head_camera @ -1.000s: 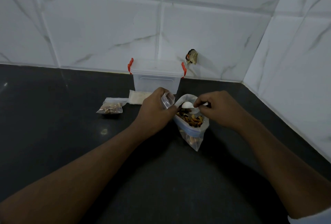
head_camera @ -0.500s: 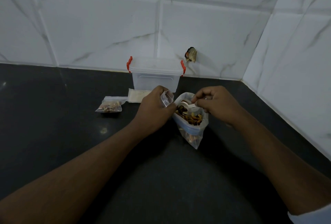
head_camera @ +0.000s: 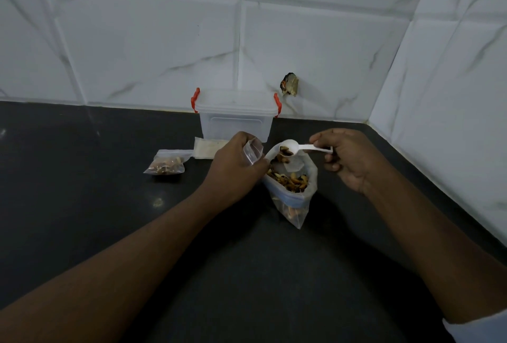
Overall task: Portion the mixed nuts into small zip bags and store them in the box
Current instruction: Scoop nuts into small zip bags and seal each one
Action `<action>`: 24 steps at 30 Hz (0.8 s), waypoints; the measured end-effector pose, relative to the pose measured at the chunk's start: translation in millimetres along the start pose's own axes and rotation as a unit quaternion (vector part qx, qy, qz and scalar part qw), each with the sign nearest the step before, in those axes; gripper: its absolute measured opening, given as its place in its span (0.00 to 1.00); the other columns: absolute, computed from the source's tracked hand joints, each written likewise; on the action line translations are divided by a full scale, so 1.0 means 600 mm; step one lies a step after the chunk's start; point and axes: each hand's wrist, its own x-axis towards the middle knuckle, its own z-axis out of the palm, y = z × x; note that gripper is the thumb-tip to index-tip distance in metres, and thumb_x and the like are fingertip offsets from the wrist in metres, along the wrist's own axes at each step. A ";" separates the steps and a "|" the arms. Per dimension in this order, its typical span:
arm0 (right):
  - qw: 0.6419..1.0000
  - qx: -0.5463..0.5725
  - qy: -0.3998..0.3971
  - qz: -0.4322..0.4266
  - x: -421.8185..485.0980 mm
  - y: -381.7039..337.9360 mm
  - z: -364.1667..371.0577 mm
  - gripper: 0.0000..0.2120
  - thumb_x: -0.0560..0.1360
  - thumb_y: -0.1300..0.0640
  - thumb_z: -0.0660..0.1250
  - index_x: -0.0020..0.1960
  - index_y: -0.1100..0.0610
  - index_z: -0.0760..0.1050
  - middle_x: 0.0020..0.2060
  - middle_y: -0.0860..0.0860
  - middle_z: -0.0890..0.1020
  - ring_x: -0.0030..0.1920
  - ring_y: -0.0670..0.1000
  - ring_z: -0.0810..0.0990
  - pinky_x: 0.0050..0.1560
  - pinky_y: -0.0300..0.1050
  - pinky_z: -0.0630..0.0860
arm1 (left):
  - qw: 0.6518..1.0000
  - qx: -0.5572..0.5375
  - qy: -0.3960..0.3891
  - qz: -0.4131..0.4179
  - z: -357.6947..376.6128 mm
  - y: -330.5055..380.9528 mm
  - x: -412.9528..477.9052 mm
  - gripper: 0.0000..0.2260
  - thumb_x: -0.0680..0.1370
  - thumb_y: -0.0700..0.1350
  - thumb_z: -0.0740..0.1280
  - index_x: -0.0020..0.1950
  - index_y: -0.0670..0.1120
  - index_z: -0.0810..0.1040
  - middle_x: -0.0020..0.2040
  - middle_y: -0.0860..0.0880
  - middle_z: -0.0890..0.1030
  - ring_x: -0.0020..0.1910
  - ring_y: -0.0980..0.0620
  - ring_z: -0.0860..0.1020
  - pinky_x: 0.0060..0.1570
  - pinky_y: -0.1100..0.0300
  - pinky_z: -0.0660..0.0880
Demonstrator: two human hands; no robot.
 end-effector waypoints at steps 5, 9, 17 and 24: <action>0.986 0.118 -0.117 -0.033 -0.025 -0.018 0.019 0.07 0.78 0.71 0.63 0.49 0.64 0.80 0.37 0.56 0.81 0.29 0.45 0.69 0.27 0.37 0.61 | 1.000 0.006 0.001 0.008 -0.001 0.002 -0.001 0.14 0.77 0.48 0.73 0.60 0.54 0.73 0.53 0.58 0.79 0.49 0.64 0.76 0.38 0.73 0.68; 0.984 0.039 -0.156 -0.083 -0.043 -0.015 0.040 0.08 0.78 0.70 0.66 0.49 0.62 0.83 0.54 0.70 0.81 0.32 0.46 0.73 0.31 0.38 0.68 | 1.000 0.008 0.003 0.015 -0.001 0.001 -0.003 0.17 0.77 0.48 0.74 0.62 0.52 0.73 0.51 0.60 0.77 0.48 0.65 0.76 0.38 0.73 0.69; 0.937 -0.163 -0.182 -0.250 -0.045 -0.014 0.033 0.10 0.77 0.70 0.69 0.55 0.60 0.83 0.51 0.53 0.88 0.52 0.56 0.86 0.49 0.46 0.82 | 0.999 -0.019 0.016 0.020 -0.001 0.000 -0.005 0.18 0.74 0.49 0.77 0.60 0.51 0.75 0.51 0.56 0.79 0.47 0.63 0.78 0.38 0.74 0.73; 0.937 -0.154 -0.125 -0.289 -0.042 -0.024 0.022 0.11 0.76 0.72 0.68 0.52 0.60 0.83 0.49 0.51 0.88 0.46 0.45 0.85 0.46 0.37 0.80 | 0.999 -0.022 0.024 0.010 -0.001 0.004 -0.004 0.17 0.74 0.49 0.76 0.60 0.50 0.76 0.52 0.57 0.79 0.49 0.62 0.77 0.41 0.69 0.70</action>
